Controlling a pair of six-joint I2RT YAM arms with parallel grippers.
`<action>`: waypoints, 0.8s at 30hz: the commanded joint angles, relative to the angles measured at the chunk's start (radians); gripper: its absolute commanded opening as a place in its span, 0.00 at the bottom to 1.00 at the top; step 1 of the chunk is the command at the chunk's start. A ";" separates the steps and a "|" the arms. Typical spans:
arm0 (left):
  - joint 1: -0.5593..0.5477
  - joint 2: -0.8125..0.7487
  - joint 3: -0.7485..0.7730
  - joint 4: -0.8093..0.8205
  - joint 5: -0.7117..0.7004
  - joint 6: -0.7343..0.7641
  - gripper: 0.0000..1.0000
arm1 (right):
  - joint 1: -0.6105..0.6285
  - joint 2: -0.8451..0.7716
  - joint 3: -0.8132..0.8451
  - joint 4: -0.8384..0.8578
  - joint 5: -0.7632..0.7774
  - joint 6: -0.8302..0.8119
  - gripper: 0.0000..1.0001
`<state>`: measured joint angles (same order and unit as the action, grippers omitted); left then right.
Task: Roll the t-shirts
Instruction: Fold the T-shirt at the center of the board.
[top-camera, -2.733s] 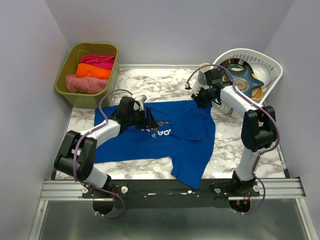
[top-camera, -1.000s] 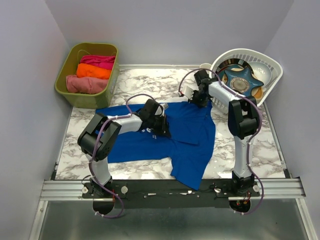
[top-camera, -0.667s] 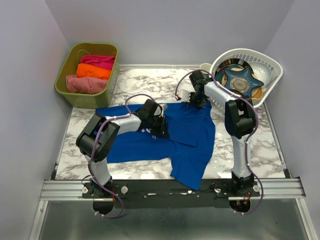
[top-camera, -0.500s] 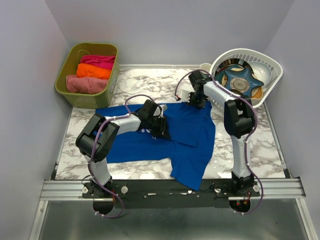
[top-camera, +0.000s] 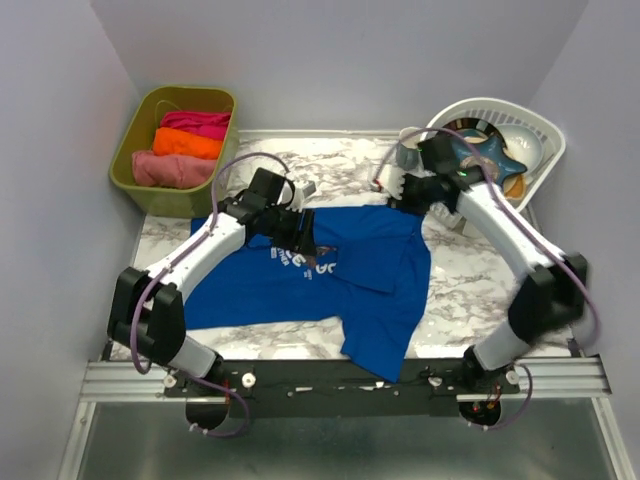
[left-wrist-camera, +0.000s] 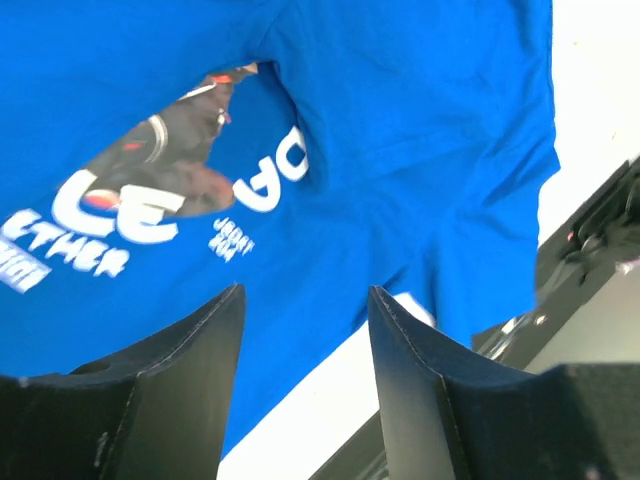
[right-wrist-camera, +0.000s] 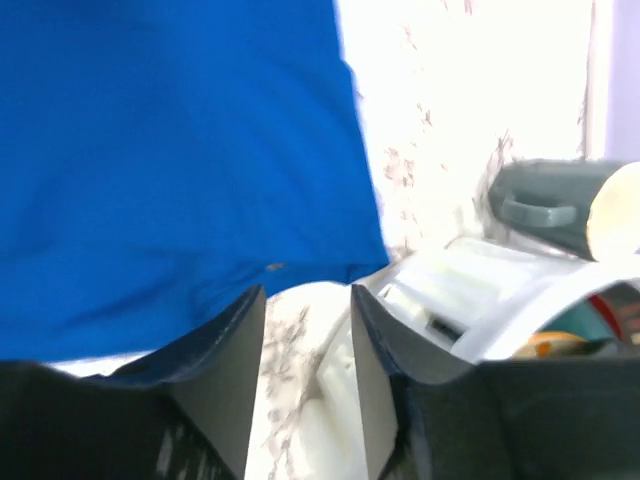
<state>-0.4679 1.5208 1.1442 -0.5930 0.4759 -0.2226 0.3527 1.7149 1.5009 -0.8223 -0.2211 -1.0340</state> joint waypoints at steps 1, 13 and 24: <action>0.008 -0.191 -0.061 -0.074 -0.068 0.183 0.63 | 0.011 -0.435 -0.434 -0.011 -0.364 -0.228 0.52; 0.169 -0.312 -0.192 -0.111 -0.149 0.367 0.66 | 0.516 -0.778 -0.843 -0.184 -0.439 -0.374 0.51; 0.314 -0.390 -0.201 -0.100 -0.180 0.374 0.66 | 0.861 -0.641 -0.965 -0.020 -0.325 -0.305 0.43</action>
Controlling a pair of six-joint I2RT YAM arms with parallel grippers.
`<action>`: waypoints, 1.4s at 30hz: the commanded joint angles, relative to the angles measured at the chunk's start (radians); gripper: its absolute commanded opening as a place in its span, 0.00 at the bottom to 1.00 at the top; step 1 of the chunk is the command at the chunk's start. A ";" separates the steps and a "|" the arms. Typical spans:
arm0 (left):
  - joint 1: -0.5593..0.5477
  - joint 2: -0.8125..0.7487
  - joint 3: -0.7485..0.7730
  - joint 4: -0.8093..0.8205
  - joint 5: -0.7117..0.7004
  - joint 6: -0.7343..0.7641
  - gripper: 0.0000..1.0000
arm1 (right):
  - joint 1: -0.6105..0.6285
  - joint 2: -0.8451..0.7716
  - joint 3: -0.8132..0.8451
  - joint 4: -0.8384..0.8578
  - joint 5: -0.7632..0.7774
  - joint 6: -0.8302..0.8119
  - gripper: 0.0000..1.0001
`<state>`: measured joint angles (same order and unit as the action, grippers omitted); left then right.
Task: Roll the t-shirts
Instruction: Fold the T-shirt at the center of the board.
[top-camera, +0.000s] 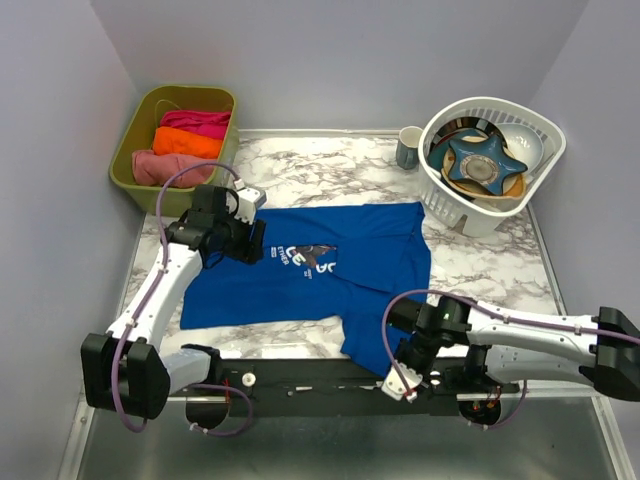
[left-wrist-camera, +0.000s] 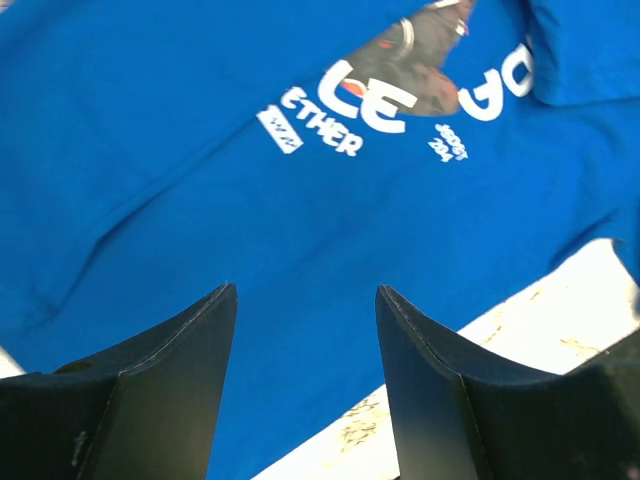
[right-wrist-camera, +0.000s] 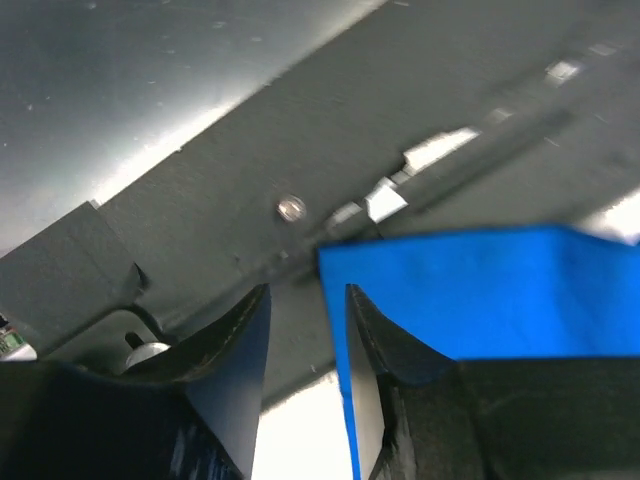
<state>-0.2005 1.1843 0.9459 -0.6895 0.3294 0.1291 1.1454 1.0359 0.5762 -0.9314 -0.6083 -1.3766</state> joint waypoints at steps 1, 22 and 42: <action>0.055 -0.070 -0.006 -0.005 -0.032 0.020 0.66 | 0.071 0.047 -0.047 0.110 0.068 0.040 0.43; 0.188 -0.184 -0.079 -0.053 -0.021 0.029 0.66 | 0.226 0.227 -0.050 0.285 0.209 0.185 0.07; 0.558 0.047 0.032 -0.452 -0.049 0.508 0.63 | 0.042 -0.087 0.033 0.103 0.318 0.424 0.01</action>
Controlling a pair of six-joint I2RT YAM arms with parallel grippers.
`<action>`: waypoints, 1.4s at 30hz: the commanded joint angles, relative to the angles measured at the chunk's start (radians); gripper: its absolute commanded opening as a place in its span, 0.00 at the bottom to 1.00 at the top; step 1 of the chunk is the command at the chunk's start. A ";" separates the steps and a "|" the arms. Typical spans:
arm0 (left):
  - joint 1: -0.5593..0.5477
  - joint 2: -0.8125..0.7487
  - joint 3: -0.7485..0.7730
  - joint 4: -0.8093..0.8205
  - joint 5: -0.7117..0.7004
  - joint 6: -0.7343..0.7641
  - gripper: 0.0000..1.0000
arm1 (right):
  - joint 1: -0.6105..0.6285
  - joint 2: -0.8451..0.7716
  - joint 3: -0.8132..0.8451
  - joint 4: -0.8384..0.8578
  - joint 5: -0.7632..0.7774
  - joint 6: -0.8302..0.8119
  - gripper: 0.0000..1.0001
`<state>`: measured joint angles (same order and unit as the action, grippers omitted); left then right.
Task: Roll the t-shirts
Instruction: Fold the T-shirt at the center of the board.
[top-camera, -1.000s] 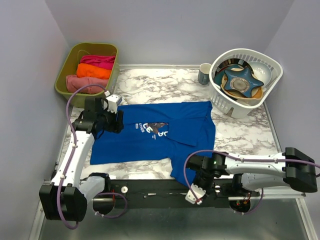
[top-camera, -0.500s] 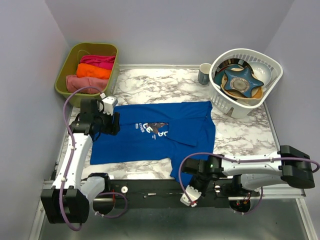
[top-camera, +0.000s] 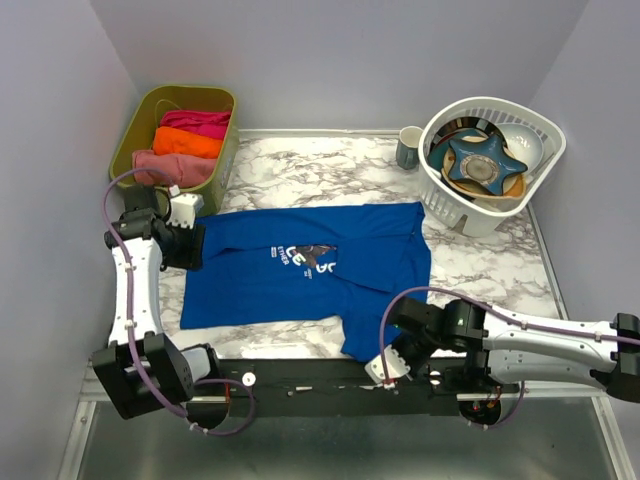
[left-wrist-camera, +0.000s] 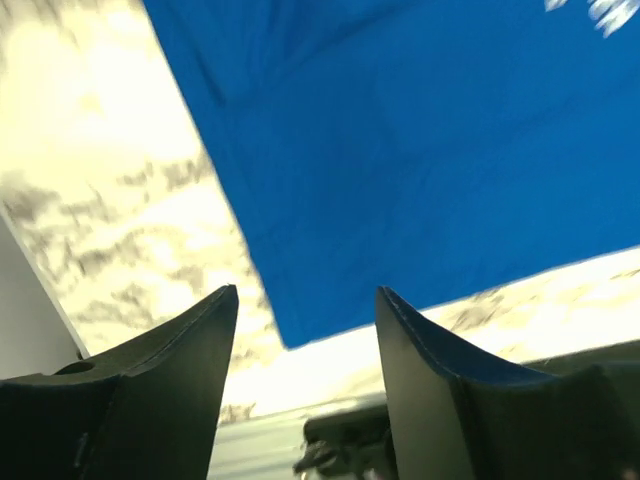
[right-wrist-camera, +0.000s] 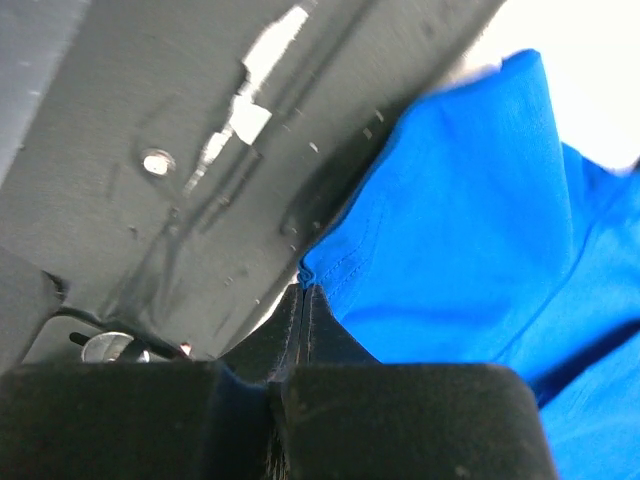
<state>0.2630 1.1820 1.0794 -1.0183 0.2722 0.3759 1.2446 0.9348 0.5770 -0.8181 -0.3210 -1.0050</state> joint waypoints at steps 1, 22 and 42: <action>0.141 0.068 -0.146 -0.123 0.015 0.294 0.62 | -0.091 0.021 0.050 0.014 0.030 0.063 0.01; 0.289 0.234 -0.317 -0.065 0.061 0.400 0.61 | -0.224 0.107 0.129 -0.006 -0.179 0.235 0.01; 0.292 0.027 -0.457 0.112 0.035 0.431 0.03 | -0.231 0.059 0.084 -0.092 -0.101 0.126 0.01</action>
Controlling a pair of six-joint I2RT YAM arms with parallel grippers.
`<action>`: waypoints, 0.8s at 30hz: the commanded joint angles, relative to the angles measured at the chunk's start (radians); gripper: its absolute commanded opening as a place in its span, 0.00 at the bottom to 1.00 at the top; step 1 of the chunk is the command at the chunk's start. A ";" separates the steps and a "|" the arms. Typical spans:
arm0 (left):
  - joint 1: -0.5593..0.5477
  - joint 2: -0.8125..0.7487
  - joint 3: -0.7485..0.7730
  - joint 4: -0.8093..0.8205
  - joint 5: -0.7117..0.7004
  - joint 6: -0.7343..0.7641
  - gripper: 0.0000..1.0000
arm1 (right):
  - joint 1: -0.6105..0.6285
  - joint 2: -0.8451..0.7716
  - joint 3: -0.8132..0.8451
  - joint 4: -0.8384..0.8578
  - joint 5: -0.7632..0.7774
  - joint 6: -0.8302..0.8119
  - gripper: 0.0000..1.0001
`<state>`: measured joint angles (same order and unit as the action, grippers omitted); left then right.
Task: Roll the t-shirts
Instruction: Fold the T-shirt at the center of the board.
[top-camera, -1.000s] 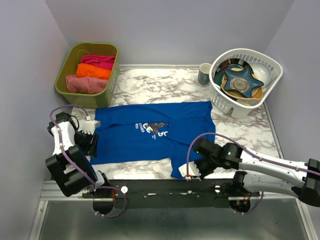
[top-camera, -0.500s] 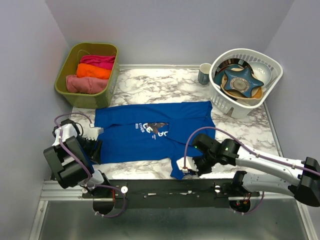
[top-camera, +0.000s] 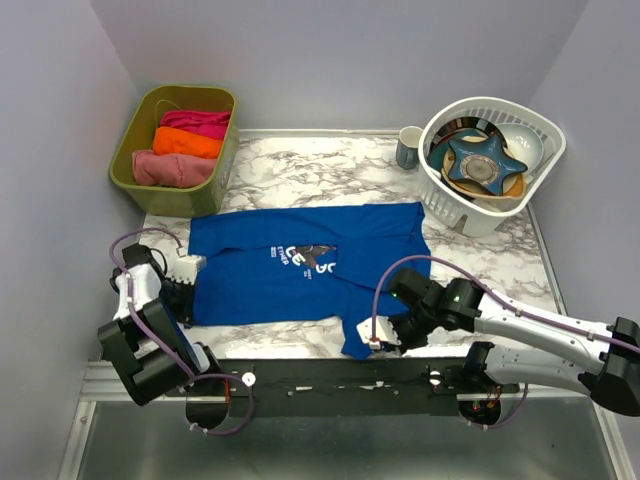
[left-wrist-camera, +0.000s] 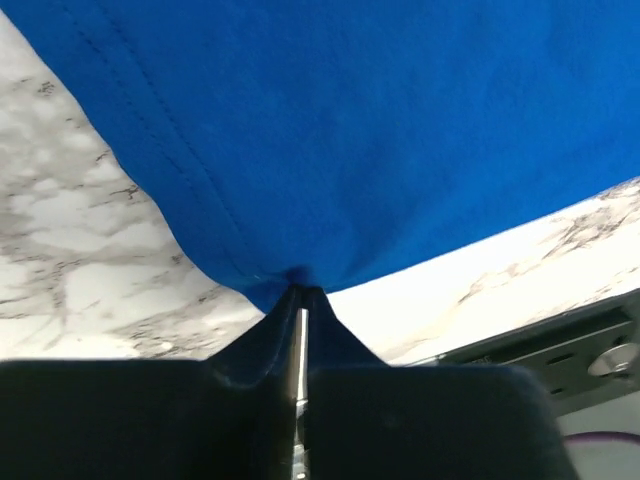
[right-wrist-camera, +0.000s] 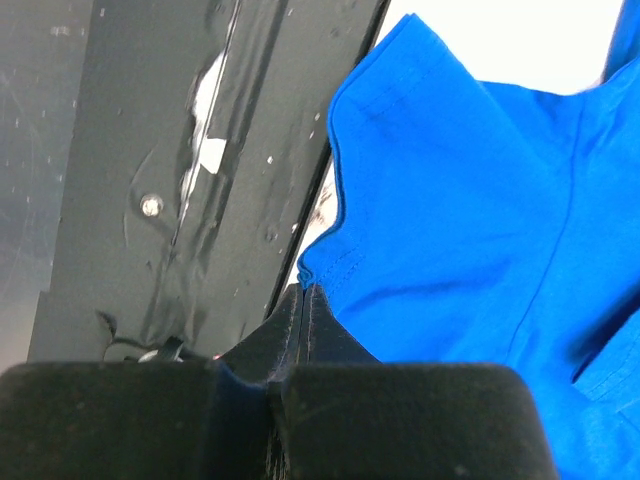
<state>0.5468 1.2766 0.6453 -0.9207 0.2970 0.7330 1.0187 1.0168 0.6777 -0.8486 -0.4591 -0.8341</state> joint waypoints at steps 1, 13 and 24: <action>0.013 -0.104 -0.026 0.002 0.011 0.086 0.00 | -0.006 -0.024 -0.018 -0.067 0.040 -0.051 0.01; 0.021 -0.220 0.070 -0.257 0.031 0.307 0.00 | -0.005 -0.076 0.022 -0.168 0.036 -0.014 0.01; 0.022 -0.163 0.194 -0.451 0.027 0.411 0.00 | -0.006 -0.136 0.121 -0.164 0.057 0.117 0.01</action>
<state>0.5610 1.0988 0.8135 -1.2602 0.3157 1.0710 1.0187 0.9150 0.7372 -0.9920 -0.4095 -0.7994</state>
